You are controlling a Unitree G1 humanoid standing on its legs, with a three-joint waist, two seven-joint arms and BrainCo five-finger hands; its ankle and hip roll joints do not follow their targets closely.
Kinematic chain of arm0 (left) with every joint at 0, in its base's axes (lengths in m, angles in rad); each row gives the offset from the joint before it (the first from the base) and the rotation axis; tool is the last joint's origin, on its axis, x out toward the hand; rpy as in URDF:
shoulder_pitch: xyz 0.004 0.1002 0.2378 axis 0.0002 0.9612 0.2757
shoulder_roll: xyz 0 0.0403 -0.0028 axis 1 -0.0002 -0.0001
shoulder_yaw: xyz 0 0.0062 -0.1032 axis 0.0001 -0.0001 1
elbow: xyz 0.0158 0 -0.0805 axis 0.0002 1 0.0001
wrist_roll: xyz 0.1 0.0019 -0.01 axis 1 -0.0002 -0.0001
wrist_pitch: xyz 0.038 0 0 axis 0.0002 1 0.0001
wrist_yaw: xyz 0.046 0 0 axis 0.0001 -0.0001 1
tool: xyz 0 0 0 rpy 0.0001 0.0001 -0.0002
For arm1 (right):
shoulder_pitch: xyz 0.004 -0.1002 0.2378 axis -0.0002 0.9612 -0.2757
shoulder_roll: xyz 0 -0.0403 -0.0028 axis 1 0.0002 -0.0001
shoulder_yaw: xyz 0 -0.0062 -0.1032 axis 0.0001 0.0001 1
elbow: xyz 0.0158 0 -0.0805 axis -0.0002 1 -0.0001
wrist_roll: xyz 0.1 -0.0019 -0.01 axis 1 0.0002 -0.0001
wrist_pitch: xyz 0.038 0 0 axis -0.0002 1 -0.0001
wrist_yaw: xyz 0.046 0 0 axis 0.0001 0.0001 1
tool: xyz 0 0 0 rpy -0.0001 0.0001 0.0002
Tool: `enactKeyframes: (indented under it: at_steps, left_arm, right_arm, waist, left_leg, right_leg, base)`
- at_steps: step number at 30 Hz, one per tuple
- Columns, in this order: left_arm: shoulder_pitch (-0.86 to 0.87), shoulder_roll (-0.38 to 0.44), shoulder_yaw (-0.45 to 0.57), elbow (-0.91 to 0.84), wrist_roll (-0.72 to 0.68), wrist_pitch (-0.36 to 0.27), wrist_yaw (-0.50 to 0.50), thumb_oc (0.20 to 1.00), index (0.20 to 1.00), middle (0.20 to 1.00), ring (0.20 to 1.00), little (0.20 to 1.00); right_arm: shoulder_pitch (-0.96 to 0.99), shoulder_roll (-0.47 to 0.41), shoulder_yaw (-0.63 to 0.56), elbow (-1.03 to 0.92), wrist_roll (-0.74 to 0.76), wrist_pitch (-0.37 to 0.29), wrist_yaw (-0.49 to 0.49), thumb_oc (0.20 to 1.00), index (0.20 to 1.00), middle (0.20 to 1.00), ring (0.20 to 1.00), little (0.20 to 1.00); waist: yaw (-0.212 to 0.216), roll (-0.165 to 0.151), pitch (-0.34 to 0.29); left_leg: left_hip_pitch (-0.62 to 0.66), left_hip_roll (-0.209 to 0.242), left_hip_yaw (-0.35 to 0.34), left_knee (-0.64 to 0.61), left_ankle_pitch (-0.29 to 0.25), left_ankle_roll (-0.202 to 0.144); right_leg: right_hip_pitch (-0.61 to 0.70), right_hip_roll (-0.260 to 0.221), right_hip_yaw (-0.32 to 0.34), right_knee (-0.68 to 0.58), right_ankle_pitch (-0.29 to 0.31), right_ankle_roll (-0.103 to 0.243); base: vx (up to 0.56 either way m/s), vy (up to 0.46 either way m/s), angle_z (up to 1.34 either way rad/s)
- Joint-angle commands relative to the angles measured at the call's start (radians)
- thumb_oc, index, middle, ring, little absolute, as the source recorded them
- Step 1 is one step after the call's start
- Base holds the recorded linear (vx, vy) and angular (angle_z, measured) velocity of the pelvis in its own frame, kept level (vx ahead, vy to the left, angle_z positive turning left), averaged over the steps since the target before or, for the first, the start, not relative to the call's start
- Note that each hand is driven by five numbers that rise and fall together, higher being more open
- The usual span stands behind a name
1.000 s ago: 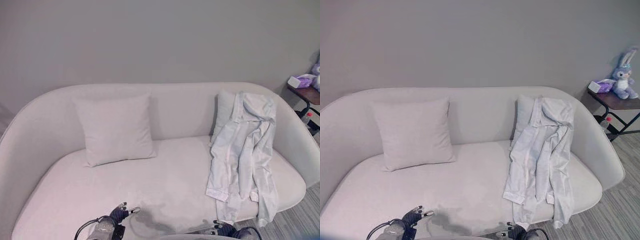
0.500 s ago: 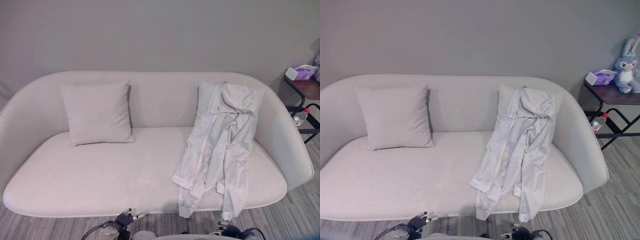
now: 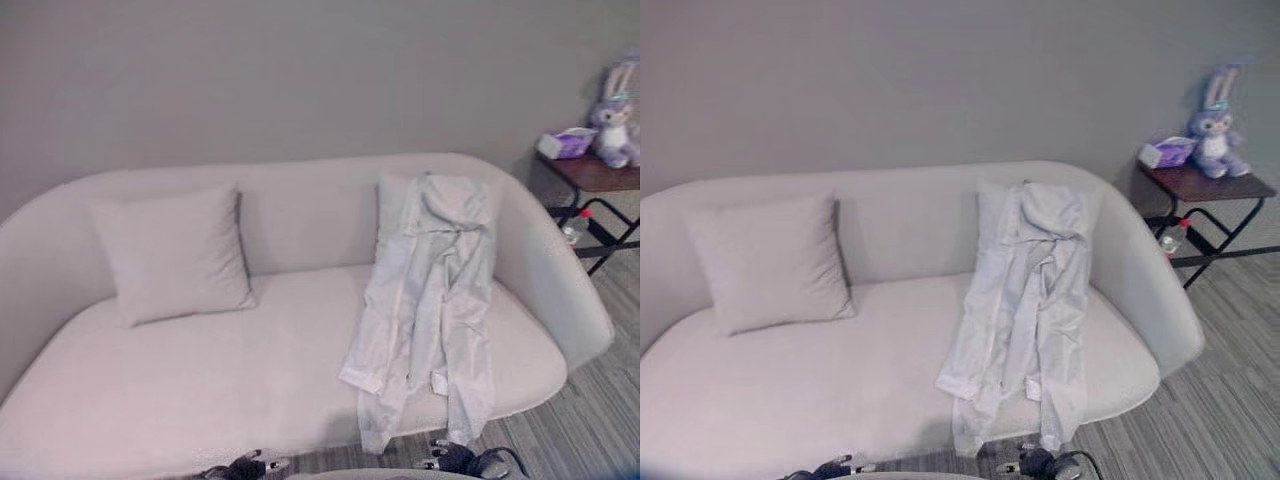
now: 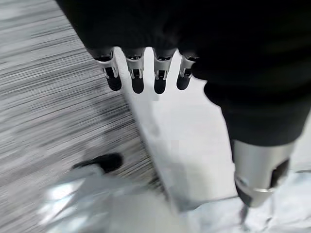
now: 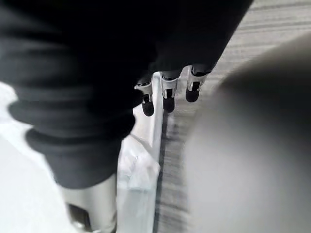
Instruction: Hang the clothes on the sofa on the clothes rack.
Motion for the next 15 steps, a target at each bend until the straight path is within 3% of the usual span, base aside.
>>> enactKeyframes:
  at_steps: [1, 2, 3, 4, 5, 7, 9, 12, 15]
  left_arm:
    - [-0.082, 0.020, -0.015, -0.015, 0.001, -0.018, 0.009, 1.000, 1.000, 1.000, 1.000, 1.000]
    - [-0.088, 0.019, -0.018, -0.026, 0.000, -0.018, 0.010, 1.000, 1.000, 1.000, 1.000, 1.000]
    - [-0.088, 0.019, -0.019, -0.026, 0.000, -0.018, 0.010, 1.000, 1.000, 1.000, 1.000, 1.000]
    - [-0.090, 0.024, -0.014, -0.037, -0.014, -0.021, 0.015, 1.000, 1.000, 1.000, 1.000, 1.000]
    - [-0.084, 0.030, -0.011, -0.036, -0.019, -0.025, 0.020, 1.000, 1.000, 1.000, 1.000, 1.000]
    - [-0.085, 0.027, -0.012, -0.031, -0.022, -0.031, 0.023, 1.000, 1.000, 1.000, 1.000, 1.000]
    - [-0.074, 0.025, -0.003, -0.030, -0.018, -0.029, 0.021, 1.000, 1.000, 1.000, 1.000, 1.000]
    - [-0.051, 0.008, 0.018, -0.039, -0.026, -0.024, 0.014, 1.000, 1.000, 1.000, 1.000, 1.000]
    - [-0.054, -0.006, 0.008, -0.043, -0.024, -0.018, 0.009, 1.000, 1.000, 1.000, 1.000, 1.000]
  right_arm:
    - [-0.010, 0.000, -0.009, -0.015, 0.003, -0.009, -0.015, 1.000, 1.000, 1.000, 1.000, 1.000]
    - [-0.010, 0.001, -0.011, -0.015, 0.006, -0.008, -0.017, 1.000, 1.000, 1.000, 1.000, 1.000]
    - [-0.010, 0.001, -0.011, -0.015, 0.006, -0.008, -0.017, 1.000, 1.000, 1.000, 1.000, 1.000]
    - [-0.013, -0.002, -0.005, -0.028, 0.010, -0.005, -0.015, 1.000, 1.000, 1.000, 1.000, 1.000]
    - [-0.017, -0.003, 0.004, -0.047, 0.008, -0.004, -0.011, 1.000, 1.000, 1.000, 1.000, 1.000]
    - [-0.014, -0.006, 0.013, -0.052, 0.005, -0.005, -0.012, 1.000, 1.000, 1.000, 1.000, 1.000]
    - [-0.004, -0.011, 0.011, -0.056, 0.000, -0.013, -0.011, 1.000, 1.000, 1.000, 1.000, 1.000]
    - [0.012, -0.043, -0.001, -0.060, 0.009, -0.026, -0.020, 1.000, 1.000, 1.000, 1.000, 1.000]
    - [0.016, -0.064, -0.019, -0.052, 0.020, -0.023, -0.029, 1.000, 1.000, 1.000, 1.000, 1.000]
  waist:
    - [0.001, -0.020, -0.019]
    - [-0.004, -0.017, -0.017]
    - [-0.003, -0.017, -0.017]
    - [-0.009, -0.014, -0.010]
    - [-0.014, -0.020, -0.008]
    - [-0.015, -0.042, -0.005]
    - [-0.024, -0.062, -0.018]
    - [-0.036, -0.055, -0.029]
    - [-0.044, -0.049, -0.016]
  left_leg:
    - [-0.100, 0.042, -0.120, -0.005, 0.037, -0.136]
    - [-0.096, 0.055, -0.130, -0.005, 0.034, -0.137]
    - [-0.095, 0.056, -0.129, -0.005, 0.032, -0.137]
    - [-0.075, 0.088, -0.135, -0.005, 0.035, -0.142]
    - [-0.056, 0.114, -0.139, -0.005, 0.037, -0.149]
    - [-0.044, 0.137, -0.137, -0.005, 0.036, -0.152]
    - [-0.057, 0.190, -0.130, -0.005, 0.055, -0.159]
    - [-0.058, 0.258, -0.127, -0.005, 0.106, -0.144]
    - [-0.064, 0.281, -0.081, 0.025, 0.132, -0.139]
  right_leg:
    - [0.122, -0.031, 0.048, -0.323, 0.120, -0.072]
    - [0.097, -0.060, 0.067, -0.333, 0.116, -0.065]
    - [0.098, -0.060, 0.067, -0.333, 0.114, -0.065]
    - [0.051, -0.105, 0.077, -0.333, 0.120, -0.048]
    - [0.027, -0.118, 0.071, -0.333, 0.129, -0.040]
    - [0.049, -0.102, 0.057, -0.333, 0.113, -0.041]
    - [0.060, -0.076, 0.051, -0.333, 0.129, -0.028]
    - [0.085, 0.006, 0.044, -0.333, 0.115, -0.023]
    - [0.113, 0.020, 0.022, -0.333, 0.110, -0.024]
  base:
    - [0.12, -0.175, 0.64]
    - [0.09, -0.132, 0.81]
    - [0.13, -0.237, 0.84]
    - [0.16, -0.352, 0.69]
    - [0.19, -0.439, 0.47]
    - [0.12, -0.407, 0.02]
    - [0.11, -0.459, 0.12]
    - [0.11, -0.407, 0.24]
    - [0.07, -0.268, 0.12]
